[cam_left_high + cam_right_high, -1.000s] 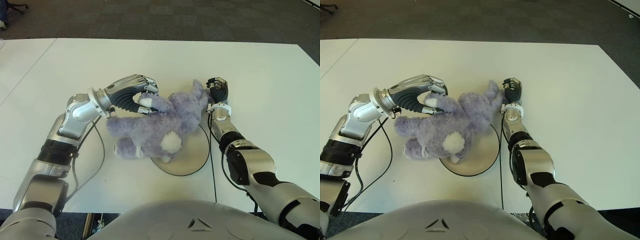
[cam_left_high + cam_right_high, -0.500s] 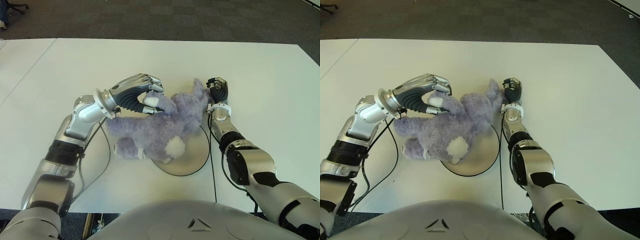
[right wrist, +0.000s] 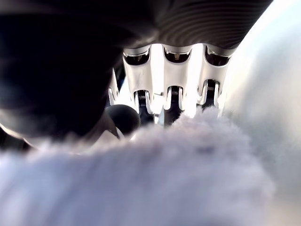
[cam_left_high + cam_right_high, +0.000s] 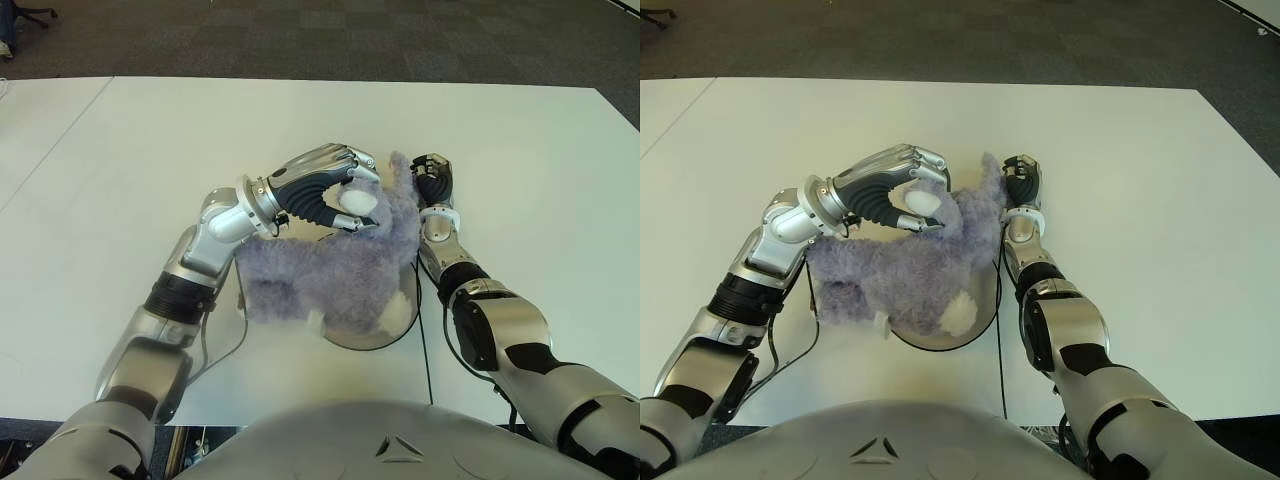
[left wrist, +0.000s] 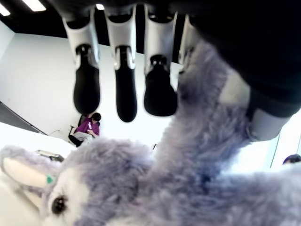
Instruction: Put the doll into the plate.
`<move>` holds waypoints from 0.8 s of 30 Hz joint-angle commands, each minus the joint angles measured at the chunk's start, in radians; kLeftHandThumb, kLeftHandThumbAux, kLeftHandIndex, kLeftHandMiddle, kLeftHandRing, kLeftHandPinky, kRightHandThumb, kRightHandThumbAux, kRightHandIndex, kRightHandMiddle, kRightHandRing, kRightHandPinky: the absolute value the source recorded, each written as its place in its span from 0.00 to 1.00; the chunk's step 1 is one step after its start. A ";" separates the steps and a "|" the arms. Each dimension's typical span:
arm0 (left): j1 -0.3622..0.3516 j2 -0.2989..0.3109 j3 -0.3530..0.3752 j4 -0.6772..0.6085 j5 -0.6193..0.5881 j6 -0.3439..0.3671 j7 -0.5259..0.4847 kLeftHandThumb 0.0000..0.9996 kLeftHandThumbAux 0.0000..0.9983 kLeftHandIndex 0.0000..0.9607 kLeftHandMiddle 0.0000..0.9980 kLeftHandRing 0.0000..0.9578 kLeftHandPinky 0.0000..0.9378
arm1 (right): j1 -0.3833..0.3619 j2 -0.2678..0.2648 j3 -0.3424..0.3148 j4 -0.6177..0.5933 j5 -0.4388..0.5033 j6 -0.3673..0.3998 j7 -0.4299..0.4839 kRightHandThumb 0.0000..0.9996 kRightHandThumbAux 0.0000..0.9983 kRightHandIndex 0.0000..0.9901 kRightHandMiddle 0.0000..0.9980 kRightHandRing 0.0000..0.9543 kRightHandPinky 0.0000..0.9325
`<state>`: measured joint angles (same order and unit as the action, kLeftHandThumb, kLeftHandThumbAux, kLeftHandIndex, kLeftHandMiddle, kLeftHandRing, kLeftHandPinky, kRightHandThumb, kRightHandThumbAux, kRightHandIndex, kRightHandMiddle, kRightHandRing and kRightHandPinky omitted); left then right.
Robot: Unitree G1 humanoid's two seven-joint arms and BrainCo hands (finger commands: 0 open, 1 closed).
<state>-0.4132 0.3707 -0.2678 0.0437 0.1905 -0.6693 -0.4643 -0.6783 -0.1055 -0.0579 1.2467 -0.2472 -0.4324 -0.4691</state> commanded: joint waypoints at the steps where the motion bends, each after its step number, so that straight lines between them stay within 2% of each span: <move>1: 0.005 0.000 -0.029 -0.029 -0.050 0.033 -0.049 0.36 0.51 0.70 0.79 0.79 0.79 | 0.163 0.054 0.003 0.113 0.005 0.133 0.026 0.84 0.69 0.42 0.47 0.59 0.62; 2: 0.005 0.003 -0.032 -0.037 -0.054 0.041 -0.057 0.36 0.51 0.70 0.79 0.79 0.79 | 0.165 0.059 -0.002 0.111 0.012 0.126 0.028 0.84 0.69 0.42 0.47 0.59 0.62; 3: 0.006 0.003 -0.035 -0.044 -0.057 0.049 -0.061 0.42 0.52 0.67 0.78 0.77 0.74 | 0.166 0.066 -0.007 0.108 0.019 0.115 0.027 0.84 0.69 0.42 0.48 0.63 0.68; 4: 0.007 0.003 -0.037 -0.049 -0.060 0.055 -0.064 0.44 0.53 0.67 0.77 0.77 0.74 | 0.167 0.070 -0.010 0.105 0.024 0.108 0.027 0.84 0.69 0.42 0.48 0.66 0.72; 9: 0.011 -0.009 -0.052 -0.072 -0.075 0.082 -0.078 0.45 0.53 0.66 0.77 0.77 0.77 | 0.174 0.085 -0.022 0.093 0.044 0.076 0.023 0.84 0.69 0.42 0.49 0.73 0.77; 12: 0.012 -0.019 -0.061 -0.079 -0.066 0.084 -0.075 0.40 0.53 0.68 0.79 0.79 0.81 | 0.171 0.082 -0.023 0.095 0.047 0.081 0.027 0.84 0.69 0.42 0.49 0.77 0.81; 18: 0.018 -0.029 -0.070 -0.084 -0.039 0.078 -0.060 0.33 0.51 0.72 0.81 0.81 0.82 | 0.164 0.084 -0.023 0.092 0.048 0.087 0.016 0.84 0.69 0.42 0.49 0.79 0.82; 24: 0.034 -0.046 -0.073 -0.070 0.014 0.043 -0.019 0.27 0.48 0.75 0.82 0.82 0.82 | 0.165 0.088 -0.005 0.087 0.032 0.085 -0.016 0.84 0.69 0.42 0.49 0.82 0.85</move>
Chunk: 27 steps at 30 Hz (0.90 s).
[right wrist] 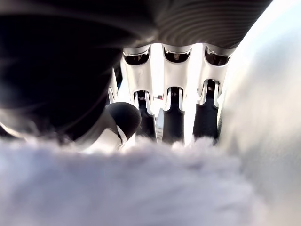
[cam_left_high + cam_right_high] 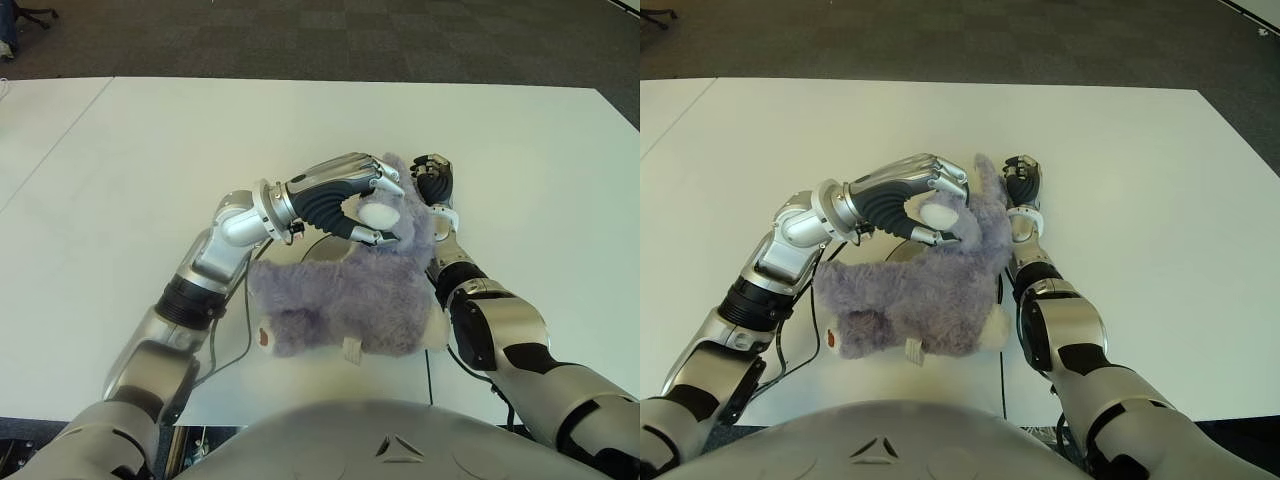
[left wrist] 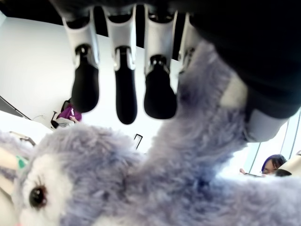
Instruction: Put the doll into the plate.
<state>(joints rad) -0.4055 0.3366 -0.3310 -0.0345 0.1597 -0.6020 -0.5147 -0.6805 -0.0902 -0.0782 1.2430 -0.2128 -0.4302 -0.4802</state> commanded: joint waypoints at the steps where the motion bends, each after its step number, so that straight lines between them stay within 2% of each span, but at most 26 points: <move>1: 0.027 -0.013 -0.008 0.011 0.052 -0.030 0.034 0.26 0.48 0.75 0.82 0.83 0.82 | 0.168 0.073 0.018 0.090 -0.004 0.081 -0.009 0.84 0.69 0.42 0.49 0.82 0.86; 9: 0.026 -0.004 -0.005 0.025 0.080 -0.038 0.028 0.25 0.46 0.74 0.82 0.83 0.82 | 0.169 0.081 0.031 0.082 -0.008 0.068 -0.035 0.84 0.69 0.42 0.49 0.84 0.87; 14: 0.021 0.022 0.000 0.021 0.094 -0.027 0.012 0.32 0.53 0.71 0.81 0.84 0.85 | 0.176 0.081 0.021 0.078 0.004 0.057 -0.023 0.84 0.69 0.42 0.49 0.83 0.84; 18: 0.027 0.037 0.011 0.023 0.114 -0.031 0.024 0.35 0.54 0.70 0.81 0.84 0.86 | 0.180 0.077 0.015 0.081 0.010 0.061 -0.009 0.84 0.69 0.42 0.49 0.83 0.84; 20: 0.033 0.043 0.019 0.030 0.128 -0.040 0.038 0.42 0.56 0.66 0.81 0.84 0.87 | 0.176 0.076 0.011 0.083 0.014 0.073 0.000 0.84 0.69 0.42 0.49 0.84 0.85; 22: 0.038 0.045 0.026 0.034 0.148 -0.045 0.055 0.44 0.56 0.65 0.80 0.84 0.87 | 0.174 0.075 0.009 0.085 0.016 0.081 0.002 0.84 0.69 0.42 0.49 0.84 0.85; 23: 0.040 0.046 0.029 0.036 0.159 -0.047 0.065 0.64 0.66 0.50 0.79 0.83 0.86 | 0.173 0.075 0.008 0.086 0.017 0.084 0.002 0.84 0.69 0.42 0.49 0.84 0.86; 25: 0.047 0.047 0.036 0.049 0.189 -0.060 0.094 0.70 0.69 0.46 0.79 0.83 0.87 | 0.173 0.074 0.005 0.087 0.019 0.084 0.003 0.84 0.69 0.42 0.49 0.85 0.86; 27: 0.051 0.047 0.040 0.058 0.207 -0.068 0.115 0.71 0.69 0.45 0.78 0.83 0.86 | 0.173 0.073 0.004 0.088 0.022 0.083 0.006 0.84 0.69 0.42 0.49 0.85 0.86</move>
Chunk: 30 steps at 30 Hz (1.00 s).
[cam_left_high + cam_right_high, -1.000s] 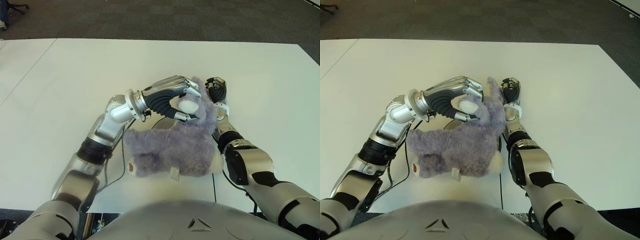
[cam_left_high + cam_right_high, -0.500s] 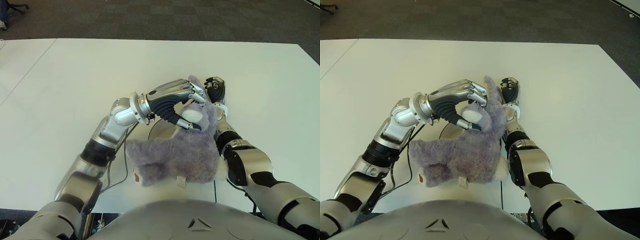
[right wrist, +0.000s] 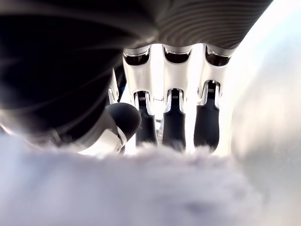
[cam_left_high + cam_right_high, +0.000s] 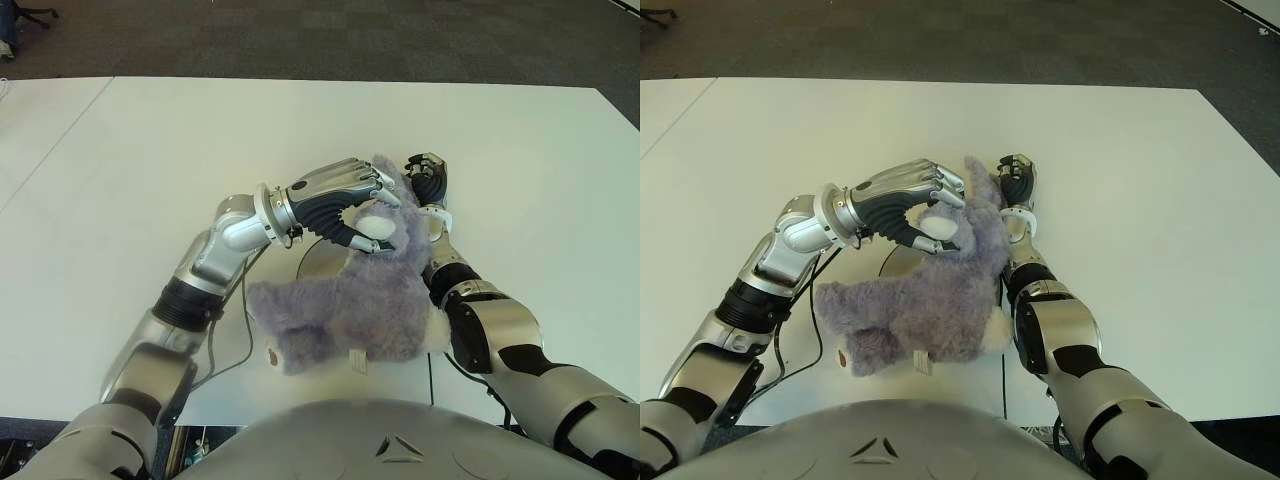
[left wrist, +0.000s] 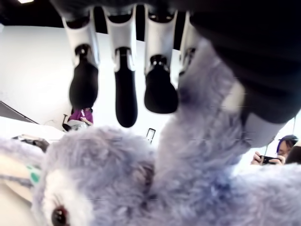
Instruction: Put the doll into the plate.
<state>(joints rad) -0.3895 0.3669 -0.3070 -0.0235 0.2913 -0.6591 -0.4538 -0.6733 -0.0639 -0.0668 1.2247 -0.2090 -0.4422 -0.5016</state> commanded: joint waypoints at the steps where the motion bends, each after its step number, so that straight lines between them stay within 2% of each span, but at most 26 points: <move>1: 0.036 0.016 0.018 0.053 0.084 -0.016 0.064 0.71 0.69 0.45 0.78 0.83 0.85 | 0.166 0.046 -0.008 0.107 0.019 0.096 0.030 0.84 0.69 0.42 0.49 0.85 0.85; 2: 0.036 0.016 0.019 0.059 0.092 -0.021 0.073 0.70 0.69 0.44 0.75 0.80 0.78 | 0.166 0.045 -0.008 0.108 0.020 0.097 0.032 0.84 0.69 0.42 0.49 0.85 0.85; 3: 0.037 0.016 0.020 0.067 0.099 -0.027 0.081 0.70 0.69 0.44 0.75 0.79 0.77 | 0.168 0.044 -0.007 0.111 0.018 0.098 0.032 0.84 0.69 0.42 0.49 0.85 0.85; 4: 0.037 0.017 0.021 0.073 0.105 -0.031 0.089 0.69 0.70 0.43 0.65 0.69 0.65 | 0.169 0.043 -0.006 0.112 0.016 0.098 0.031 0.84 0.69 0.42 0.49 0.85 0.85; 5: 0.040 0.020 0.022 0.078 0.109 -0.037 0.094 0.69 0.70 0.43 0.62 0.66 0.62 | 0.170 0.042 -0.001 0.114 0.010 0.098 0.025 0.84 0.69 0.42 0.49 0.85 0.85; 6: 0.040 0.023 0.021 0.083 0.113 -0.041 0.099 0.47 0.52 0.26 0.45 0.48 0.48 | 0.171 0.040 0.003 0.116 0.006 0.099 0.021 0.84 0.69 0.42 0.49 0.85 0.86; 7: 0.043 0.027 0.021 0.088 0.115 -0.047 0.103 0.43 0.49 0.23 0.42 0.45 0.45 | 0.170 0.039 0.008 0.115 0.001 0.101 0.018 0.84 0.69 0.42 0.49 0.85 0.86; 8: 0.045 0.030 0.021 0.092 0.117 -0.052 0.107 0.36 0.46 0.16 0.30 0.32 0.33 | 0.169 0.038 0.011 0.115 -0.002 0.102 0.015 0.84 0.69 0.42 0.49 0.84 0.85; 9: 0.054 0.041 0.021 0.090 0.108 -0.053 0.098 0.35 0.46 0.14 0.28 0.30 0.31 | 0.167 0.036 0.014 0.117 -0.005 0.112 0.019 0.84 0.69 0.42 0.49 0.84 0.85; 10: 0.061 0.049 0.020 0.088 0.100 -0.054 0.091 0.29 0.45 0.07 0.15 0.15 0.15 | 0.165 0.035 0.016 0.119 -0.007 0.120 0.021 0.84 0.69 0.42 0.49 0.84 0.85; 12: 0.076 0.069 0.021 0.089 0.087 -0.058 0.078 0.25 0.44 0.03 0.08 0.07 0.04 | 0.163 0.033 0.017 0.122 -0.009 0.130 0.025 0.84 0.69 0.42 0.49 0.84 0.84; 13: 0.084 0.082 0.023 0.093 0.084 -0.062 0.072 0.25 0.44 0.02 0.07 0.06 0.03 | 0.162 0.032 0.016 0.123 -0.008 0.133 0.027 0.84 0.69 0.42 0.49 0.84 0.84; 14: 0.089 0.091 0.024 0.096 0.081 -0.065 0.069 0.22 0.42 0.00 0.02 0.01 0.01 | 0.161 0.031 0.016 0.124 -0.007 0.135 0.028 0.84 0.69 0.42 0.49 0.83 0.82; 16: 0.092 0.106 0.024 0.099 0.082 -0.055 0.060 0.21 0.40 0.00 0.00 0.00 0.00 | 0.160 0.027 0.014 0.128 -0.007 0.143 0.036 0.84 0.69 0.42 0.49 0.82 0.80; 19: 0.089 0.118 0.020 0.099 0.083 -0.043 0.055 0.21 0.38 0.00 0.00 0.00 0.00 | 0.161 0.022 0.013 0.131 -0.008 0.149 0.044 0.84 0.69 0.42 0.49 0.82 0.81; 21: 0.083 0.137 0.019 0.106 0.084 -0.032 0.042 0.20 0.35 0.00 0.00 0.00 0.00 | 0.167 0.016 0.011 0.134 -0.009 0.144 0.050 0.84 0.69 0.42 0.49 0.83 0.85; 24: 0.074 0.156 0.019 0.113 0.083 -0.021 0.031 0.21 0.32 0.00 0.00 0.00 0.00 | 0.172 0.015 0.006 0.134 -0.006 0.134 0.051 0.84 0.69 0.42 0.49 0.84 0.87; 30: 0.061 0.186 0.023 0.113 0.077 0.000 0.014 0.20 0.29 0.00 0.00 0.00 0.00 | 0.176 0.019 -0.006 0.132 0.006 0.114 0.059 0.84 0.69 0.42 0.49 0.85 0.84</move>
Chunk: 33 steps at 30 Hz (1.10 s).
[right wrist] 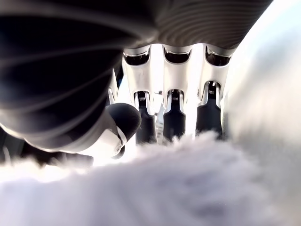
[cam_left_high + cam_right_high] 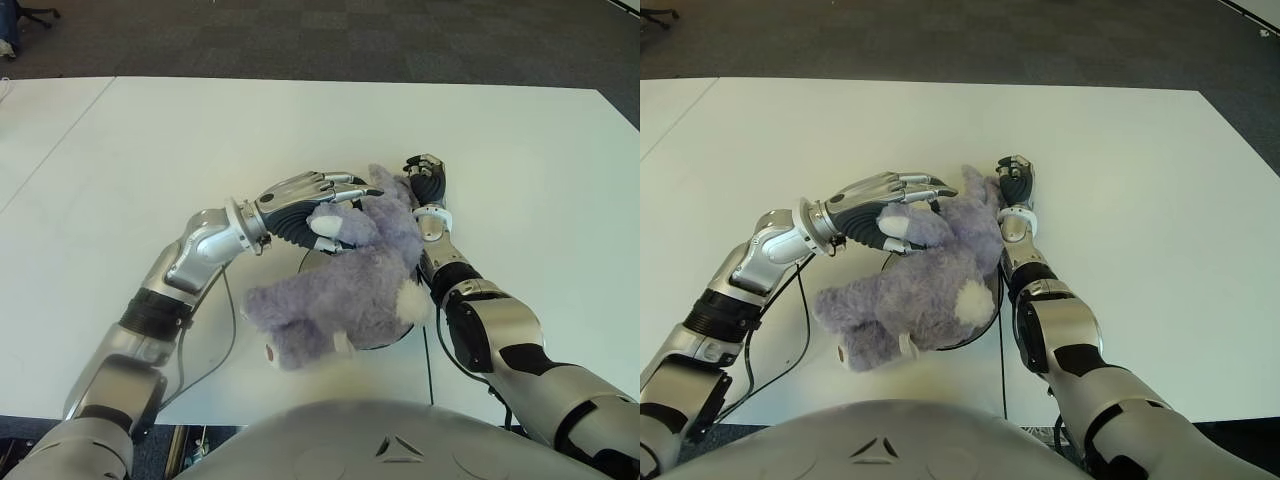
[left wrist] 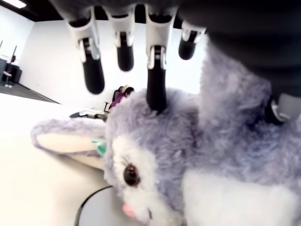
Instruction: Put the doll into the plate.
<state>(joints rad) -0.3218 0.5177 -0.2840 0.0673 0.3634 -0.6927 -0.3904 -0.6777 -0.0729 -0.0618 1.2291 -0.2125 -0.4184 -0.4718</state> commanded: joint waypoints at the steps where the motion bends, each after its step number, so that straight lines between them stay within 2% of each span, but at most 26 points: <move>1: -0.008 0.041 0.000 0.022 0.002 0.038 -0.055 0.20 0.28 0.00 0.00 0.00 0.00 | 0.181 0.029 -0.012 0.127 0.010 0.087 0.032 0.84 0.69 0.42 0.49 0.84 0.84; 9: -0.016 0.073 0.004 0.003 -0.061 0.085 -0.120 0.23 0.24 0.00 0.00 0.00 0.00 | 0.181 0.030 -0.014 0.126 0.010 0.084 0.038 0.84 0.69 0.42 0.49 0.84 0.85; 32: -0.019 0.084 0.023 -0.033 -0.137 0.143 -0.161 0.26 0.20 0.00 0.00 0.00 0.00 | 0.179 0.032 -0.016 0.126 0.011 0.092 0.034 0.84 0.69 0.42 0.49 0.83 0.83; 33: -0.019 0.084 0.025 -0.036 -0.146 0.148 -0.165 0.27 0.20 0.00 0.00 0.00 0.00 | 0.179 0.032 -0.016 0.126 0.012 0.093 0.035 0.84 0.69 0.42 0.49 0.79 0.76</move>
<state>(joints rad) -0.3343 0.5856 -0.2734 0.0400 0.2497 -0.5714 -0.5154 -0.6779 -0.0732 -0.0686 1.2291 -0.2088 -0.4206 -0.4553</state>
